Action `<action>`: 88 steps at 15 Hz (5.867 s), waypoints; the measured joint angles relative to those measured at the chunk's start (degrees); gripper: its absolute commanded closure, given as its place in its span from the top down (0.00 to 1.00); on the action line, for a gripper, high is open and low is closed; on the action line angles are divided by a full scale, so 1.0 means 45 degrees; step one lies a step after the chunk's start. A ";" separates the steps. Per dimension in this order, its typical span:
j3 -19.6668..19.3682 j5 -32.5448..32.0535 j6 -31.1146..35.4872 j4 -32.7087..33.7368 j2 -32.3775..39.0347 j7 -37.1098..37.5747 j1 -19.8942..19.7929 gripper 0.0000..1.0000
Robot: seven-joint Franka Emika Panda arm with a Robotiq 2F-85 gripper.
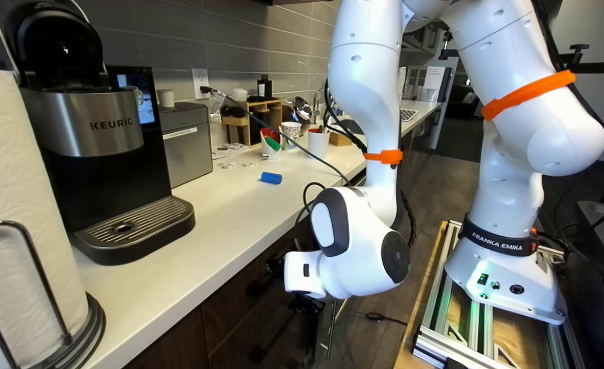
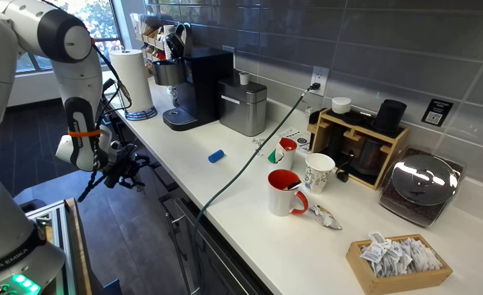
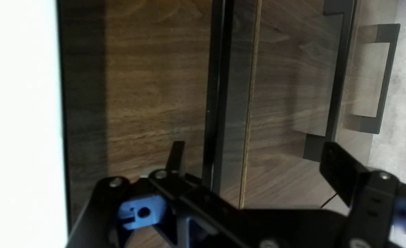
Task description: Open the first top drawer
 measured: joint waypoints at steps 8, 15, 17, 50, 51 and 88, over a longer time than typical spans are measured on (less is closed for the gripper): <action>0.0009 0.0026 0.1145 0.0327 0.0353 -0.1154 -0.0323 1.00; 0.0187 0.0056 0.4168 -0.1185 -0.0468 -0.1798 -0.1071 1.00; 0.0365 0.0202 0.4828 -0.1697 -0.0845 -0.1791 -0.1123 1.00; -0.1581 -0.4284 1.3484 -0.2958 -0.7758 0.2520 -0.1883 1.00; -0.1637 -0.4289 1.3435 -0.2986 -0.8149 0.2522 -0.1957 1.00; -0.0727 0.4609 0.6326 -0.2293 -0.5153 -0.5562 0.0535 1.00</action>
